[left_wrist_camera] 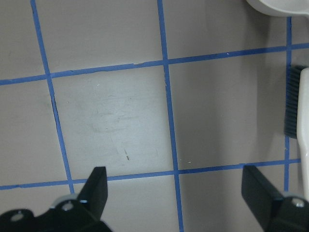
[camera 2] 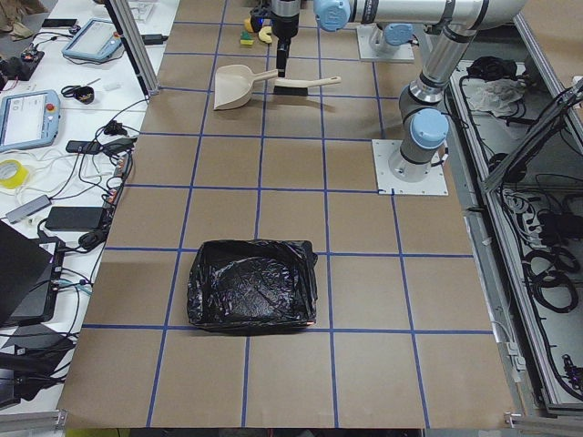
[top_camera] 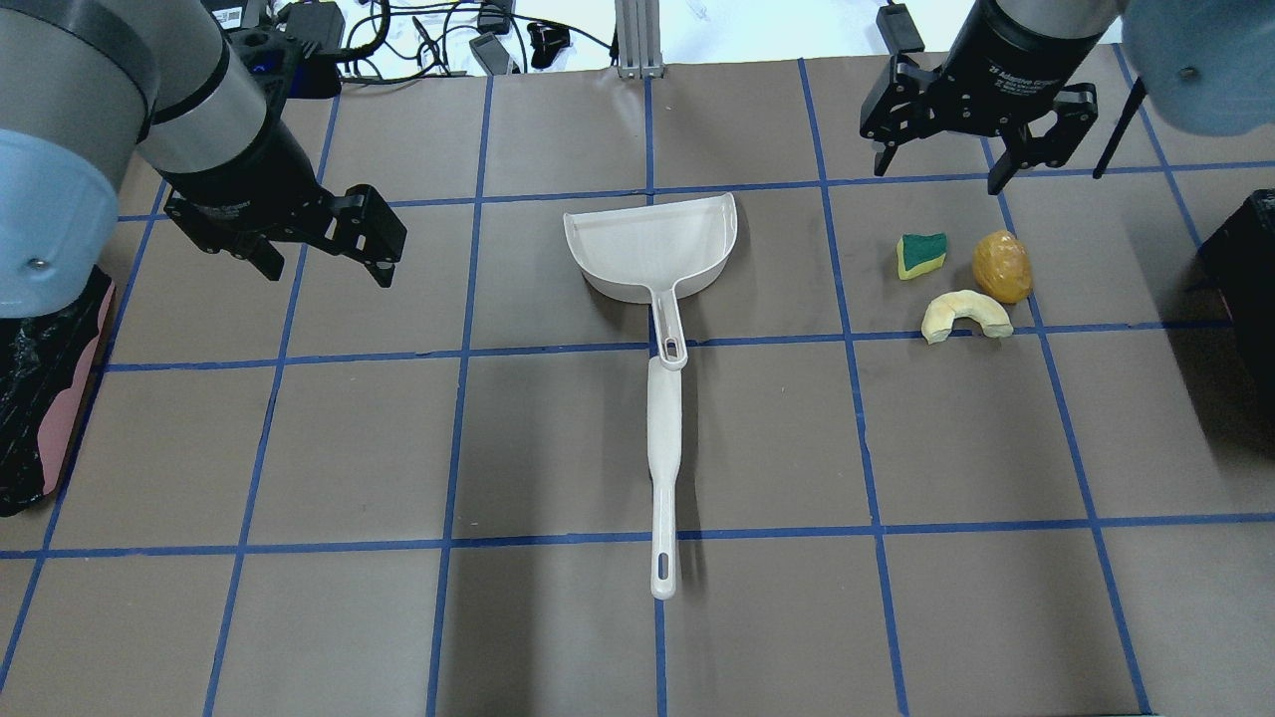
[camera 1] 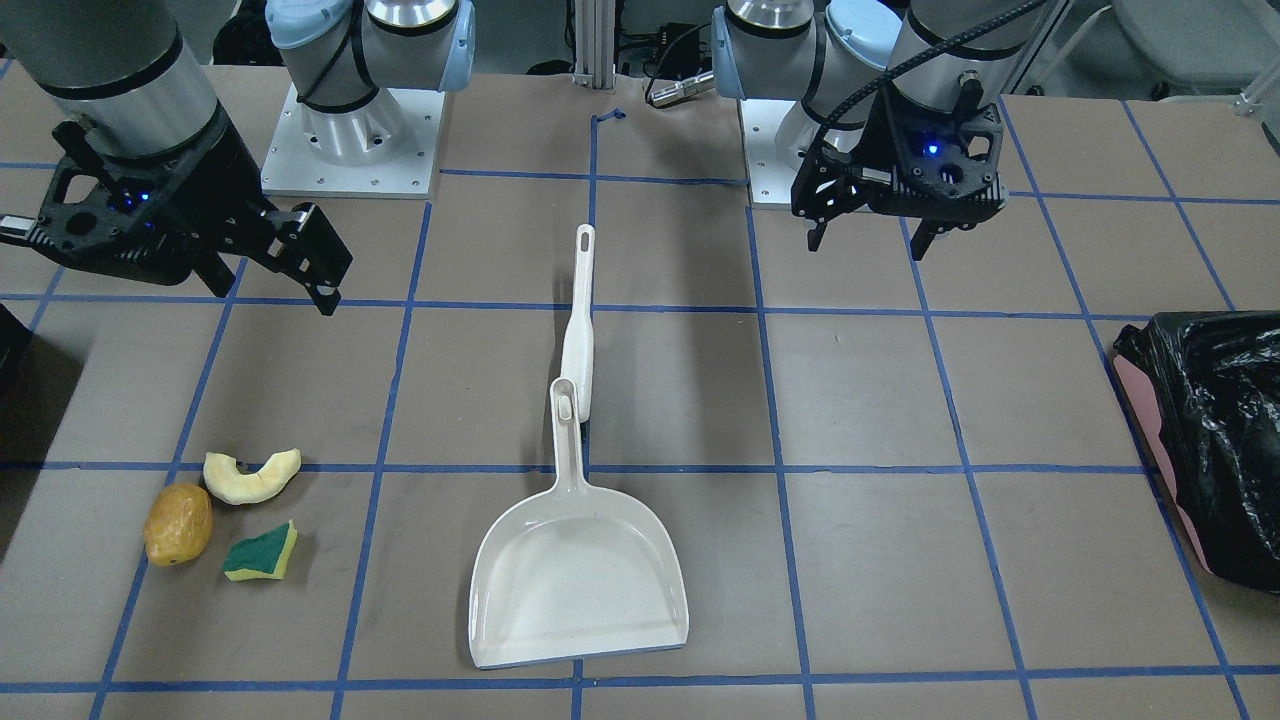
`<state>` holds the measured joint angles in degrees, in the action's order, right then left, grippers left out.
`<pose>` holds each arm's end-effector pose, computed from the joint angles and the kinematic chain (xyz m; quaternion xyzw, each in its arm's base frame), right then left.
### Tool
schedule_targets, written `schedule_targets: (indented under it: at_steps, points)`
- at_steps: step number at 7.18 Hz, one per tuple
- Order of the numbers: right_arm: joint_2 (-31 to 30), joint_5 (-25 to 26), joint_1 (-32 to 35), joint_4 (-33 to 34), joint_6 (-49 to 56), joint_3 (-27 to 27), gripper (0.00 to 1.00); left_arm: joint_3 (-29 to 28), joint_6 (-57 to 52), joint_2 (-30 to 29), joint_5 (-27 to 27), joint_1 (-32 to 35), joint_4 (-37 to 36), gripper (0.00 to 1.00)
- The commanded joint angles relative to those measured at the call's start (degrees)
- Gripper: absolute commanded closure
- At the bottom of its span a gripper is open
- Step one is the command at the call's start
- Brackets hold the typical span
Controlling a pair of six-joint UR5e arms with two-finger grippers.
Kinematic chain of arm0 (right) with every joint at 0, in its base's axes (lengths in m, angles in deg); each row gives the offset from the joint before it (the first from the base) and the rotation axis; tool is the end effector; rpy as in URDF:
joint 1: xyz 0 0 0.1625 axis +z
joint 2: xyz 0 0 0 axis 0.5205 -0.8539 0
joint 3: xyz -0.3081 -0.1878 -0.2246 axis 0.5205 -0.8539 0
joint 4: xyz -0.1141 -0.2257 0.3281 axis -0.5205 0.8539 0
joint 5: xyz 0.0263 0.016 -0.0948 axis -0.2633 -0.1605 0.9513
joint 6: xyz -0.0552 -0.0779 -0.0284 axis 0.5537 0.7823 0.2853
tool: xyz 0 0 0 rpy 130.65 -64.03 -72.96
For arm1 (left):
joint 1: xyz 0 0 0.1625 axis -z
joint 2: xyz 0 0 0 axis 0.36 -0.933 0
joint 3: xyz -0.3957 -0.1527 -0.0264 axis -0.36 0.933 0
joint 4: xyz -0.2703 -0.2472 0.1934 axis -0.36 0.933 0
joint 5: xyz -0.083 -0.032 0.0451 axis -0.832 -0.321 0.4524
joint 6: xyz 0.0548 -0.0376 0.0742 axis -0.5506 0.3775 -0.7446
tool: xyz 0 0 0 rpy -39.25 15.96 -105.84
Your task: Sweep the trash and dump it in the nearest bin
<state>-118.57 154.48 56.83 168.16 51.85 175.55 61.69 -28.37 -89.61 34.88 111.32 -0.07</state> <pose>0.1224 -0.5261 0.4917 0.1094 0.9932 -0.0258 0.0300 -0.1325 -0.4653 0.4844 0.0485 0.9986 -0.0157 0.0137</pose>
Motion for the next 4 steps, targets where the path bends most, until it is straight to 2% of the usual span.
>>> schedule_targets:
  at_steps: [1,4]
  points:
    - [0.5,-0.4,0.1,0.2,0.0,0.0,0.00,0.0,0.0,0.0,0.0,0.0,0.0,0.00]
    - [0.5,0.0,0.1,0.4,0.0,0.0,0.00,-0.1,-0.9,-0.3,0.3,-0.3,0.8,0.00]
